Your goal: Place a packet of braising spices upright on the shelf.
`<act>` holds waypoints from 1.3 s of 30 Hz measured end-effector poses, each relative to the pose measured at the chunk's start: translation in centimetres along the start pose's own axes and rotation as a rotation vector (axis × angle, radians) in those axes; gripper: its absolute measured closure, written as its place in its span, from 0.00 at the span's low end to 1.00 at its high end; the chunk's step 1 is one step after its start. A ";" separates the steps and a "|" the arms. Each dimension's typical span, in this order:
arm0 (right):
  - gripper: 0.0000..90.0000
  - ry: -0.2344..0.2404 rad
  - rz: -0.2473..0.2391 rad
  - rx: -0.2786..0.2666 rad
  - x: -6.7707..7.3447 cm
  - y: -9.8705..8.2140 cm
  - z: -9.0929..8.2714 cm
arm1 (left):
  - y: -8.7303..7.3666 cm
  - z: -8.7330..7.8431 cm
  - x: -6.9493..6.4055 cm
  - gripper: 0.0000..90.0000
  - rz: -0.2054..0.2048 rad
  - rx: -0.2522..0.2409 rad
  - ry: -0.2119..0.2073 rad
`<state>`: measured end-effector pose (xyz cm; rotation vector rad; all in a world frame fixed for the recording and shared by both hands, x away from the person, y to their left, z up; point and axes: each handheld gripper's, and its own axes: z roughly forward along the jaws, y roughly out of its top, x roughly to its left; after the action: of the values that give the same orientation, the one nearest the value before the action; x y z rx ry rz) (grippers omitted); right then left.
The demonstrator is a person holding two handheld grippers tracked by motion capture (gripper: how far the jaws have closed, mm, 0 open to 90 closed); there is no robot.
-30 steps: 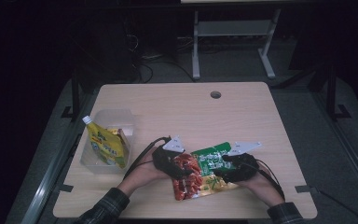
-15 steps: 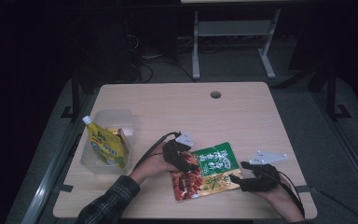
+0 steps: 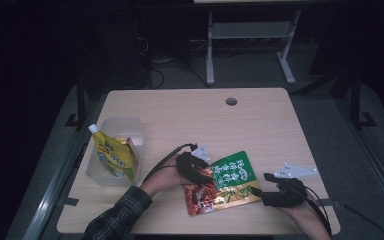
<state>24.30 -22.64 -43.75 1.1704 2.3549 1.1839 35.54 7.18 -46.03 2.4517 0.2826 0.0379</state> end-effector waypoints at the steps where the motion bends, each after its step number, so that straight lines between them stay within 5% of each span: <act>1: 0.33 -0.001 0.001 -0.003 0.0 0.0 0.0 | 0.1 0.0 -0.1 0.56 0.008 0.002 0.006; 7: 0.32 -0.001 0.016 -0.006 -0.3 0.0 -0.3 | 0.6 0.1 -0.5 0.87 0.015 0.022 0.014; 15: 0.26 -0.009 0.047 -0.014 -0.7 0.0 -0.5 | 0.3 -0.1 -0.3 0.97 -0.009 0.001 0.009; 27: 0.24 0.010 0.069 -0.039 -1.0 0.1 -0.5 | -0.5 -3.4 1.1 0.99 -0.170 -0.172 0.063; 31: 0.24 0.050 0.074 -0.041 -0.7 0.3 -0.2 | -0.8 -5.1 1.2 0.99 -0.180 -0.241 0.110; 39: 0.23 0.139 0.051 -0.058 0.6 1.7 1.9 | -1.5 -7.6 0.5 0.99 -0.252 -0.371 0.137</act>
<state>25.87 -20.57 -43.64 1.1706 2.3847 1.3827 34.97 13.11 -41.00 2.0345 0.5877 0.1366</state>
